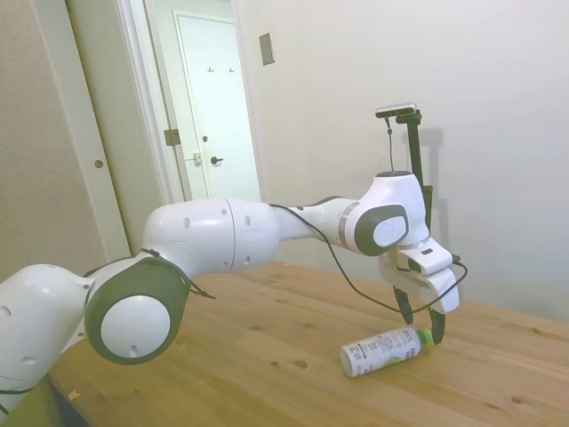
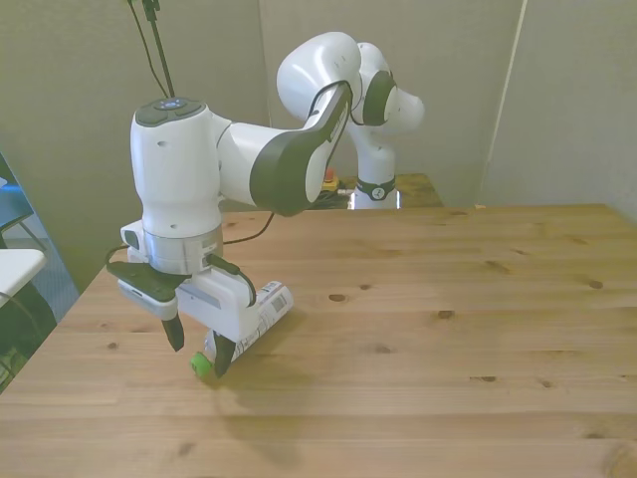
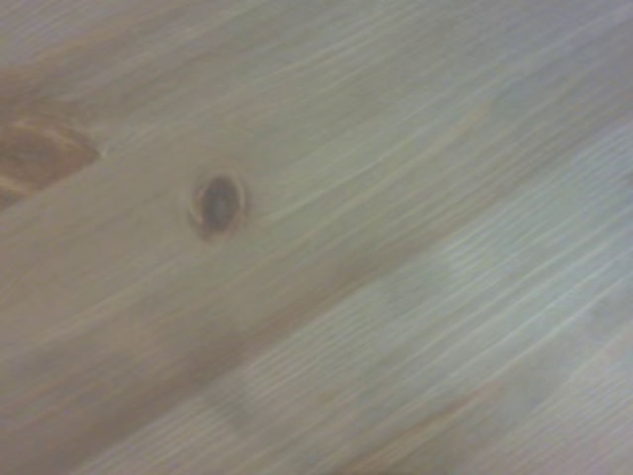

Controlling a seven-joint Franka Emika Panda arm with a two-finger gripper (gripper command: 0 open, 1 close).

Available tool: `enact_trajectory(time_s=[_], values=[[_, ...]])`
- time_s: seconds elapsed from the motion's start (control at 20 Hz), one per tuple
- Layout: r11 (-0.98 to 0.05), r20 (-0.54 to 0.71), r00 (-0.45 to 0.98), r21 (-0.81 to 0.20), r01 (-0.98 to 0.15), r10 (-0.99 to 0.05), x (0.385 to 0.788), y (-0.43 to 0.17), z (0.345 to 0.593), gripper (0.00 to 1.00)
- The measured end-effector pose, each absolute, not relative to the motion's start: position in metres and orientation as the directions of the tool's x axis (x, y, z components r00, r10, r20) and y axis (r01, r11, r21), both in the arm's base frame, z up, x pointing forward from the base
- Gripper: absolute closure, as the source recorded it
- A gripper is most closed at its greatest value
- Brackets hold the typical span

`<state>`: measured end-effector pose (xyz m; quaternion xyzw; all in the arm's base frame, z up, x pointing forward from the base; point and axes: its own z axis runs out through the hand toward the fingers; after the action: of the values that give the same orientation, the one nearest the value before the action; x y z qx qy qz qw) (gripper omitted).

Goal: Stand the water bottle

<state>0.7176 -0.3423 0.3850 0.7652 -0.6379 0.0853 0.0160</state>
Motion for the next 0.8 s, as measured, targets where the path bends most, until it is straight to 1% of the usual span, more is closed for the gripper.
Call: enact_trajectory(time_s=[0.05,0.1,0.55,0.8], values=[[-0.186,0.149,0.173,-0.081,-0.979,-0.974,0.718,-0.342,0.382,0.00],[-0.187,0.148,0.174,-0.078,-0.979,-0.974,0.718,-0.341,0.380,1.00],[-0.192,0.144,0.181,-0.067,-0.979,-0.973,0.721,-0.338,0.369,1.00],[-0.192,0.144,0.181,-0.067,-0.979,-0.973,0.721,-0.338,0.368,1.00]])
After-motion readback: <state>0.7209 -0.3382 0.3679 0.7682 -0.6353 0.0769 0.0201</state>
